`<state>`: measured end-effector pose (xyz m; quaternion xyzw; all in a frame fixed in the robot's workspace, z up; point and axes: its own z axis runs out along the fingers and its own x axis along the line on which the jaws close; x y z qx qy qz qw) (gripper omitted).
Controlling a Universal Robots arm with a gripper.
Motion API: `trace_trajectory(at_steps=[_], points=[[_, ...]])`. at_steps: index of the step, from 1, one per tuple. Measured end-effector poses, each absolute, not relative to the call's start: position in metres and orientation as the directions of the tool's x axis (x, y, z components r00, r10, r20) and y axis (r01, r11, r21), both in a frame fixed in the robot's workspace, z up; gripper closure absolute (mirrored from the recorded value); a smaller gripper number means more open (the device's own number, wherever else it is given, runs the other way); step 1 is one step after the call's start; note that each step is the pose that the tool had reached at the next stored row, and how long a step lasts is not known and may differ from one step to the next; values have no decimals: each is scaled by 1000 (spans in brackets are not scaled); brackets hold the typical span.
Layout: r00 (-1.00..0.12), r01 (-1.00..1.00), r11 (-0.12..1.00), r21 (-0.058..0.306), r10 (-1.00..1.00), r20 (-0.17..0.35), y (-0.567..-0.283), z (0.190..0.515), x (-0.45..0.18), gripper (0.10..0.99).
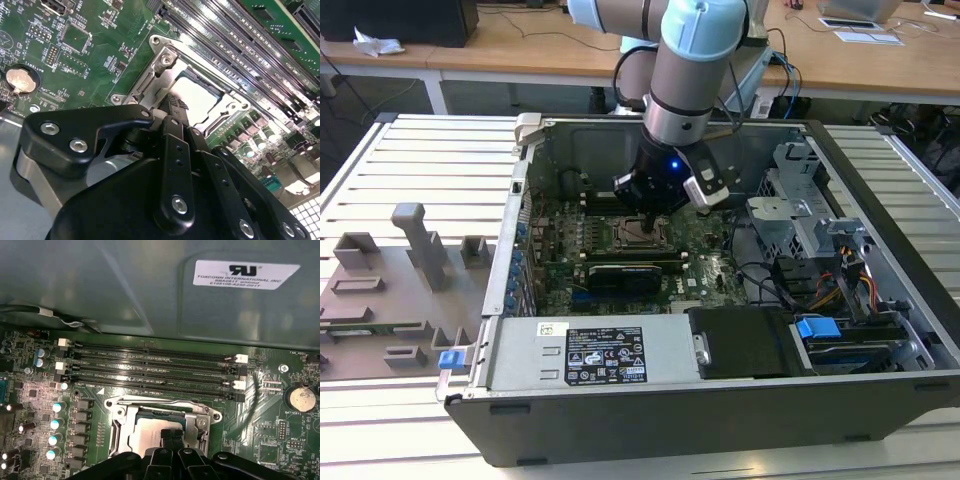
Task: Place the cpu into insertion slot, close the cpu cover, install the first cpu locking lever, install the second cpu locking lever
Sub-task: 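Install the first cpu locking lever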
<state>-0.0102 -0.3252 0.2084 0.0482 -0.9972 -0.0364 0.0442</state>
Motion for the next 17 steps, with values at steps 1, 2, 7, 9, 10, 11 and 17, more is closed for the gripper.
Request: trace_trajectory(at_steps=[1, 2, 7, 9, 10, 11, 17], points=[[-991, -93, 993, 77, -99, 85, -325, 209, -10, 980], [-991, -93, 993, 77, -99, 85, -325, 209, -10, 980], [-991, -93, 993, 76, -99, 85, -325, 215, -10, 980], [-991, -93, 993, 77, -99, 85, -325, 219, -10, 980], [-991, -93, 993, 77, -99, 85, -325, 222, -10, 980], [-991, -93, 993, 76, -99, 85, -325, 223, -10, 980], [-991, -93, 993, 76, -99, 85, -325, 234, -10, 980]])
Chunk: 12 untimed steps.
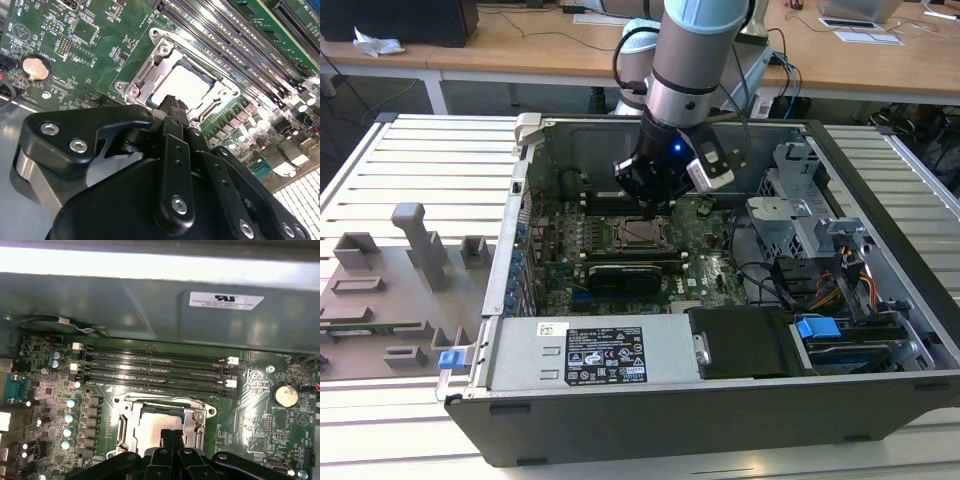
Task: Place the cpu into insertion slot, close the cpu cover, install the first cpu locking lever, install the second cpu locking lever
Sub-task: 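Install the first cpu locking lever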
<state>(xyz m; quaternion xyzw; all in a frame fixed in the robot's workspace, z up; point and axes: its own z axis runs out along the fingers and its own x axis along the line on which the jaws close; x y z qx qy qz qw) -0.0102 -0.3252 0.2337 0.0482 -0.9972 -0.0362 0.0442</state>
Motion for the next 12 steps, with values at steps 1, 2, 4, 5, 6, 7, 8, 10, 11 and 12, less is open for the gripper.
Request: trace_trajectory(at_steps=[1, 2, 4, 5, 6, 7, 8, 10, 11, 12], points=[[-991, -93, 993, 76, -99, 85, -325, 235, -10, 980], [-991, -93, 993, 76, -99, 85, -325, 238, -10, 980], [-991, -93, 993, 76, -99, 85, -325, 239, -10, 980], [-991, -93, 993, 76, -99, 85, -325, 241, -10, 980], [-991, -93, 993, 77, -99, 85, -325, 242, -10, 980], [-991, -93, 993, 77, -99, 85, -325, 243, -10, 980], [-991, -93, 993, 77, -99, 85, -325, 244, -10, 980], [-991, -93, 993, 76, -99, 85, -325, 246, -10, 980], [-991, -93, 993, 77, -99, 85, -325, 247, -10, 980], [-991, -93, 993, 76, -99, 85, -325, 248, -10, 980]])
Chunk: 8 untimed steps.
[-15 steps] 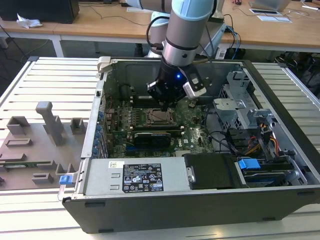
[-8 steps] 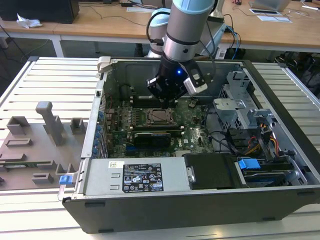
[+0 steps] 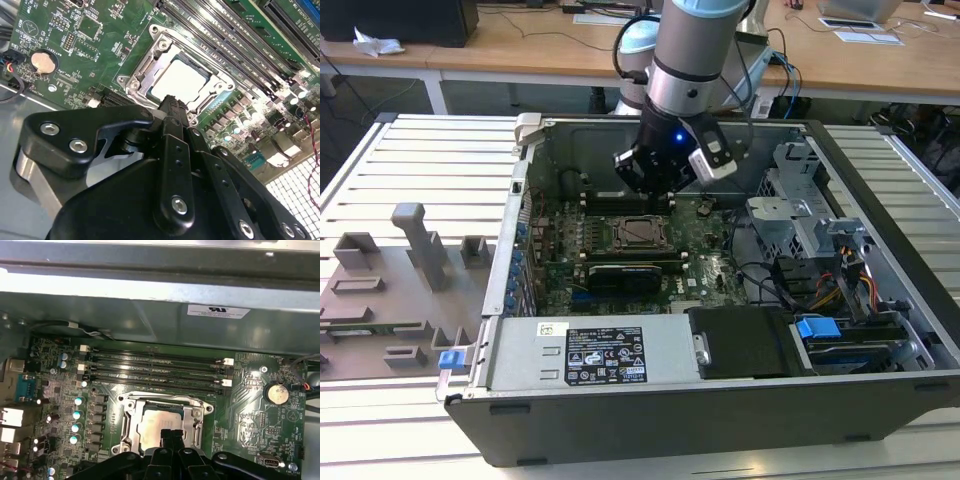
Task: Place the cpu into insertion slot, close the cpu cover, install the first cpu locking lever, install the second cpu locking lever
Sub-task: 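Install the first cpu locking lever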
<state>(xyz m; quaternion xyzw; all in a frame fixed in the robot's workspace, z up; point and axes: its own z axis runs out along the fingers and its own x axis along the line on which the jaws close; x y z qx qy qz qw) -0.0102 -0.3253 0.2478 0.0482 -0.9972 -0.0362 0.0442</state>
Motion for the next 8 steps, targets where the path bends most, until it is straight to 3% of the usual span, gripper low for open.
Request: trace_trajectory(at_steps=[8], points=[[-991, -93, 993, 77, -99, 85, -325, 256, -10, 980]])
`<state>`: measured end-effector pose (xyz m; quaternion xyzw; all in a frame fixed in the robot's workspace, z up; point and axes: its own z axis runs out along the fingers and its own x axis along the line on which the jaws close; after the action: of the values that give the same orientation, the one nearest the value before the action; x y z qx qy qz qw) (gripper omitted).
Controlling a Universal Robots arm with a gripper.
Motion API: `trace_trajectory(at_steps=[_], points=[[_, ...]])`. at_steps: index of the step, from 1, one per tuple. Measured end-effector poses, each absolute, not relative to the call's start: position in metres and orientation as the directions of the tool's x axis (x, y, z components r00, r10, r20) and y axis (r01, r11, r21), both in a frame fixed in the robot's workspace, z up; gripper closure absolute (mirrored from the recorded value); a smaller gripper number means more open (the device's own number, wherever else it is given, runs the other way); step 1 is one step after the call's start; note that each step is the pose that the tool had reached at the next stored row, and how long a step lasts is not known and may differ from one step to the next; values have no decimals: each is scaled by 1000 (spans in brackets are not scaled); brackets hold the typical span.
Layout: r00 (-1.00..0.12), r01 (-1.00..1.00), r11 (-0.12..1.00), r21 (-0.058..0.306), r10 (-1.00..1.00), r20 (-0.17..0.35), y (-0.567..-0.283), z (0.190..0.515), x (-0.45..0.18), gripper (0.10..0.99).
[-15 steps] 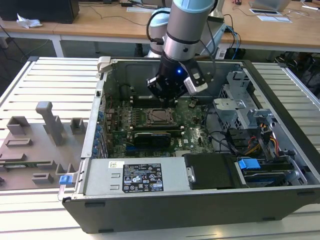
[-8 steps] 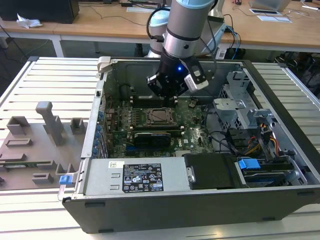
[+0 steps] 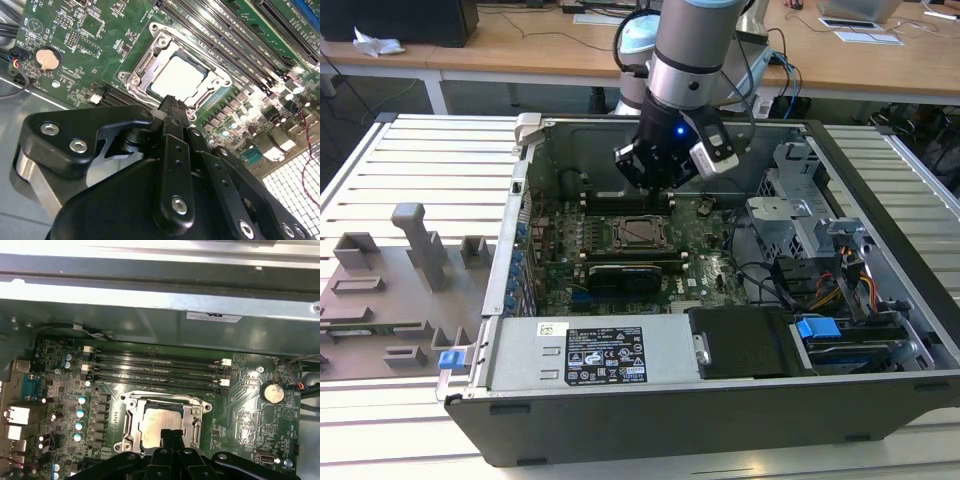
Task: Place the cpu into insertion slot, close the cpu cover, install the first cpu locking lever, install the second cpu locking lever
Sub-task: 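Install the first cpu locking lever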
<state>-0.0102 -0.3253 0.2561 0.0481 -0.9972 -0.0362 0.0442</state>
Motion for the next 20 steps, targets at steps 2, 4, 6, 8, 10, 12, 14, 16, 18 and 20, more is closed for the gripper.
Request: trace_trajectory(at_steps=[2, 4, 6, 8, 10, 12, 14, 16, 18, 20], points=[[-991, -93, 993, 77, -99, 85, -325, 259, -10, 980], [-991, -93, 993, 77, -99, 85, -325, 263, -10, 980], [-991, -93, 993, 76, -99, 85, -325, 274, -10, 980], [-991, -93, 993, 77, -99, 85, -325, 280, -10, 980], [-991, -93, 993, 77, -99, 85, -325, 289, -10, 980], [-991, -93, 993, 76, -99, 85, -325, 291, -10, 980], [-991, -93, 993, 77, -99, 85, -325, 291, -10, 980], [-991, -93, 993, 77, -99, 85, -325, 291, -10, 980], [-991, -93, 993, 77, -99, 85, -325, 291, -10, 980], [-991, -93, 993, 77, -99, 85, -325, 292, -10, 980]])
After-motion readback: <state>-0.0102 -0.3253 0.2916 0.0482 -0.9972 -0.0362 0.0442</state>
